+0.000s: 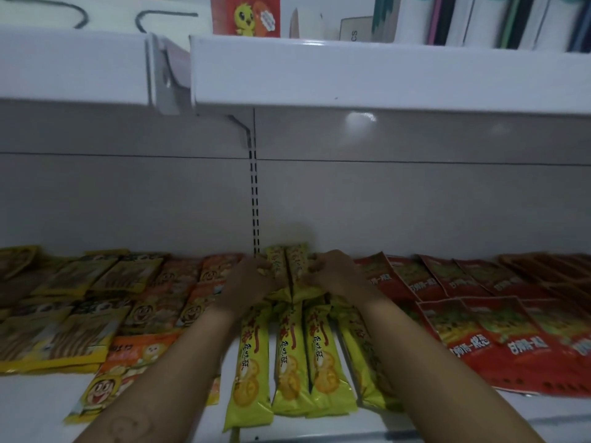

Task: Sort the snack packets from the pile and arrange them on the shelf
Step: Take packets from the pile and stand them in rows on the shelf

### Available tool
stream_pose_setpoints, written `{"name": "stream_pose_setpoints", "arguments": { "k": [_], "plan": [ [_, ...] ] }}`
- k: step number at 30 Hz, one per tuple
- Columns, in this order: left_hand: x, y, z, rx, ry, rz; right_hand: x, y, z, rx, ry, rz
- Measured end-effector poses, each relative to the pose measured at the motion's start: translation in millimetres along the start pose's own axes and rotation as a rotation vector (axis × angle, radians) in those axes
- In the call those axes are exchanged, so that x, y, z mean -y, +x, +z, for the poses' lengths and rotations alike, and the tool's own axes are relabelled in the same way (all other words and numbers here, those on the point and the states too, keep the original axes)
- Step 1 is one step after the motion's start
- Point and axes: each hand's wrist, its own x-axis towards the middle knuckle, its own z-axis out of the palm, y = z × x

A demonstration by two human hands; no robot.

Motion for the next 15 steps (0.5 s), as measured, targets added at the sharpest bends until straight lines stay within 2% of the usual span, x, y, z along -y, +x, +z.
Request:
{"name": "stream_pose_setpoints", "arguments": {
  "k": [7, 11, 15],
  "plan": [
    [-4.6, -9.7, -0.1, -0.083, -0.045, 0.020, -4.9, 1.6, -4.4, -0.133, 0.112, 0.035],
    [-8.7, -10.1, 0.0, -0.138, -0.172, 0.014, -9.3, 2.5, -21.6, -0.283, 0.084, -0.004],
    [-16.6, -10.3, 7.0, -0.175, -0.169, 0.044, -12.1, -4.7, -32.1, -0.266, -0.039, -0.040]
  ]
}}
